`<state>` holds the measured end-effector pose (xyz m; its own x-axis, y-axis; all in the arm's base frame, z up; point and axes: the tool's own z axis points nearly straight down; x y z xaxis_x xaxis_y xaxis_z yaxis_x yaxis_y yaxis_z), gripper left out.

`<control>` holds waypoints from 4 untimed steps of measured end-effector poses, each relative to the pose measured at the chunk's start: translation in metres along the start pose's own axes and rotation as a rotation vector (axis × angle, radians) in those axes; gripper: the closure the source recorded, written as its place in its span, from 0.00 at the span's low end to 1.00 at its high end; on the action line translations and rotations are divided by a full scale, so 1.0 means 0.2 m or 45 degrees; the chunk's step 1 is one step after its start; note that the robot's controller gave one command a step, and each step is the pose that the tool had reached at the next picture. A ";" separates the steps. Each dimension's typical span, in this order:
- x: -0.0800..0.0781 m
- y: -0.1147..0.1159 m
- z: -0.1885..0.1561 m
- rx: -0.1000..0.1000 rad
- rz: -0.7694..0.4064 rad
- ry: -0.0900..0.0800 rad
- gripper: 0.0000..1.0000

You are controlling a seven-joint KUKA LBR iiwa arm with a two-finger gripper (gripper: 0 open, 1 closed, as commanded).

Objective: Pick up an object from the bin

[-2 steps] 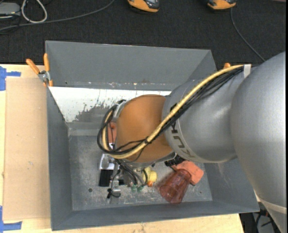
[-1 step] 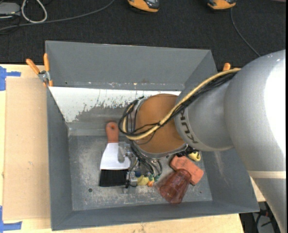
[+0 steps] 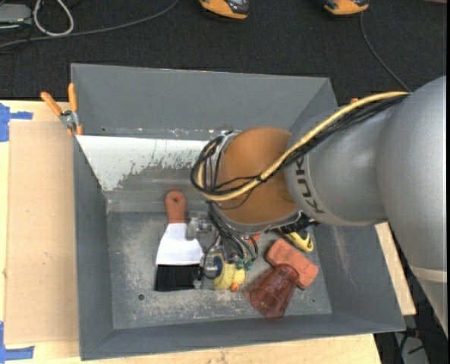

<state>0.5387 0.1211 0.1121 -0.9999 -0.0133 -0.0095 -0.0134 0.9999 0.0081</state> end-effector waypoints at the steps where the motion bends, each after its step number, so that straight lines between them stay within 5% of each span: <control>1: -0.08 0.03 0.07 0.008 -0.030 0.020 0.00; 2: -0.34 0.14 0.21 0.001 -0.312 0.028 0.00; 3: -0.36 0.21 0.22 0.003 -0.417 0.055 1.00; 4: -0.36 0.21 0.22 0.003 -0.417 0.056 1.00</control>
Offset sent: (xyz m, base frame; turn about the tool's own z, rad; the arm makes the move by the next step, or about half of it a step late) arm 0.0711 0.0282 -0.0421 -0.2428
